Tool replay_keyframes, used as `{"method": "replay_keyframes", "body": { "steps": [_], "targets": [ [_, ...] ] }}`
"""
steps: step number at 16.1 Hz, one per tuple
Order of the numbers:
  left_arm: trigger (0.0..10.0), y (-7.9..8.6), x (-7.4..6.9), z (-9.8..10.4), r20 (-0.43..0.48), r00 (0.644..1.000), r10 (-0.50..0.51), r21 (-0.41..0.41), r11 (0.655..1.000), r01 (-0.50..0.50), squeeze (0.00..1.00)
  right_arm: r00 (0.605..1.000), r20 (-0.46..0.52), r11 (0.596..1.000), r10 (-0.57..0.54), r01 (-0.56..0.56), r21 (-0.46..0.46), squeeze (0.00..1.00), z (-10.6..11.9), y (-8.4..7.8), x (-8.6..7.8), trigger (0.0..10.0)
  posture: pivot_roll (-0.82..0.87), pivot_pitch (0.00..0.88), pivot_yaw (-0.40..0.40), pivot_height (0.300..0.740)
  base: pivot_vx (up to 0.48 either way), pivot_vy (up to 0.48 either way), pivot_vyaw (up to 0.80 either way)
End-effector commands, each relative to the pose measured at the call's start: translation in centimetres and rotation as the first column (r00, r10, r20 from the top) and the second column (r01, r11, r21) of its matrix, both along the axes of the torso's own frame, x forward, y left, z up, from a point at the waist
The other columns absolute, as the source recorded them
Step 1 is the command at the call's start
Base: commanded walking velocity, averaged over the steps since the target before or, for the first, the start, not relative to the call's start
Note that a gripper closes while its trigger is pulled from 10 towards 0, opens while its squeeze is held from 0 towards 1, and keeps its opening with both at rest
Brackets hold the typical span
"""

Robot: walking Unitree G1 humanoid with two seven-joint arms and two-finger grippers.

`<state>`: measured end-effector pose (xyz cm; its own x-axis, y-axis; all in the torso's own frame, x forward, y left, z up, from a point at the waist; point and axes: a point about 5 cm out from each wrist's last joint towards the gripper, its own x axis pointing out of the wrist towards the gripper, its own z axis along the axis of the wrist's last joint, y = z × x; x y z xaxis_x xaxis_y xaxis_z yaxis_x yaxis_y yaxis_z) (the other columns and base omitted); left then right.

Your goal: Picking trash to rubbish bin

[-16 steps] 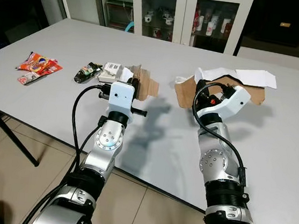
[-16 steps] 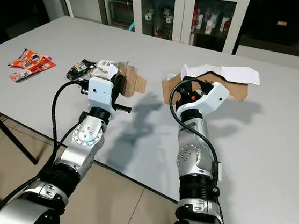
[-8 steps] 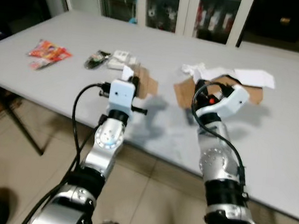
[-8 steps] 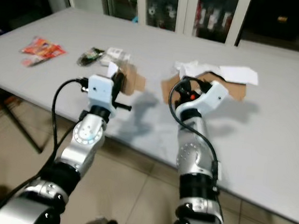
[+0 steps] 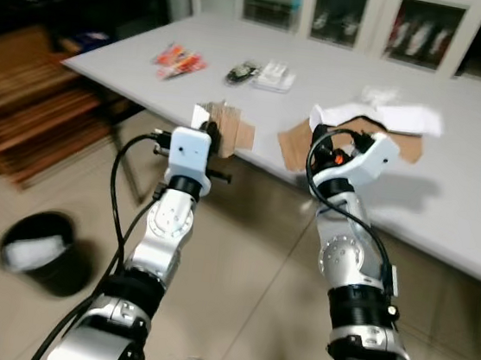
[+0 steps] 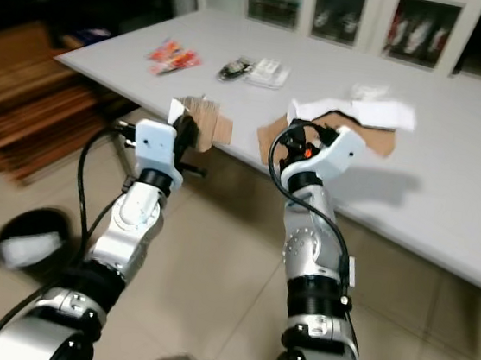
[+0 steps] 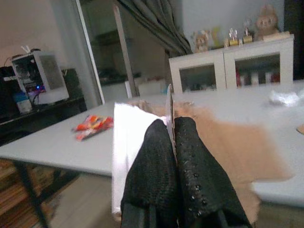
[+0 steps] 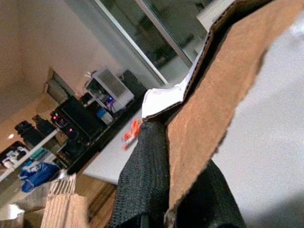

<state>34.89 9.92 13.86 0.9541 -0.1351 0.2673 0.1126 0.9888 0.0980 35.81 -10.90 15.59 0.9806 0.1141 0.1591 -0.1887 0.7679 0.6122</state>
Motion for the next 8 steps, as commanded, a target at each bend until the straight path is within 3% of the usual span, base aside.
{"method": "replay_keyframes", "body": {
  "steps": [1,8],
  "targets": [
    [10.0,-0.25,0.01,0.19,0.007,1.0,-0.015,0.002,1.0,0.015,0.0,1.0,0.015,1.0,0.006,-0.007,0.012,0.0,0.47,0.34,0.04,10.0,0.02,0.0,0.092,0.74,-0.3,0.0,0.0],
    [10.0,-0.4,0.1,0.26,0.004,1.0,-0.017,0.001,1.0,0.017,0.0,1.0,0.019,1.0,0.007,-0.007,0.007,0.0,0.63,0.19,0.12,10.0,0.02,0.0,0.086,0.74,-0.299,0.0,0.0]
  ]
}}
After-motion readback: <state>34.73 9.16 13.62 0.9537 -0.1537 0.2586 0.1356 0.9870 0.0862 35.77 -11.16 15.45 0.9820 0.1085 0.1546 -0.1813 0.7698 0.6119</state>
